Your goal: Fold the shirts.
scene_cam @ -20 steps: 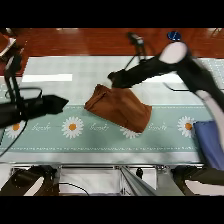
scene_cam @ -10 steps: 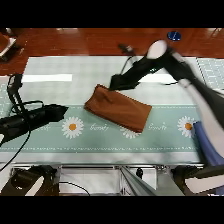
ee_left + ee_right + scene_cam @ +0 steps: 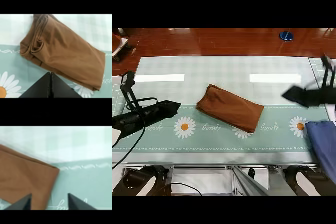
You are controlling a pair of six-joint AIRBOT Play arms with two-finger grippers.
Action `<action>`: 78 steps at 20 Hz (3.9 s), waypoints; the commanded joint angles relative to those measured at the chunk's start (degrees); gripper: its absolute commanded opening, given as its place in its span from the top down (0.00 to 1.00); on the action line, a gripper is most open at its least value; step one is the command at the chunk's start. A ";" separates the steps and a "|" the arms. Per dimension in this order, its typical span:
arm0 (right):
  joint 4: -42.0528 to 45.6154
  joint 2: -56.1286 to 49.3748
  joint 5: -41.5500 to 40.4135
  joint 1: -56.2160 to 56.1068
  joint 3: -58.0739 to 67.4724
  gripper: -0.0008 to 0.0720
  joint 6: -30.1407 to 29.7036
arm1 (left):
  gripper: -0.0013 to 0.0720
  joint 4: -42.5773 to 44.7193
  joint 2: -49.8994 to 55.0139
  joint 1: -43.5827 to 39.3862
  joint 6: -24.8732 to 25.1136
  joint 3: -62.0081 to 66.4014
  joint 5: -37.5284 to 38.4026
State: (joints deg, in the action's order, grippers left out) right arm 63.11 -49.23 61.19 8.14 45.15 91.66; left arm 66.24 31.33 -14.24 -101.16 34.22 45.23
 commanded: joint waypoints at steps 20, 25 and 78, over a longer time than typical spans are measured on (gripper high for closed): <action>-29.16 -39.69 6.93 -14.43 15.10 0.96 -23.43 | 0.95 -3.89 8.35 -1.14 -0.09 -0.02 -3.26; -10.56 -34.49 13.88 -14.73 40.17 0.96 -10.88 | 0.95 -4.15 8.35 -1.14 -0.09 -0.02 -3.26; 22.93 -28.37 6.23 -13.07 27.43 0.96 1.36 | 0.95 18.67 30.18 -3.06 2.36 24.39 13.75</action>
State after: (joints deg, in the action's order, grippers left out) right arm 80.53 -76.03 72.64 -0.34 82.81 89.06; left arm 76.36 60.27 -15.46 -93.60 65.65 56.58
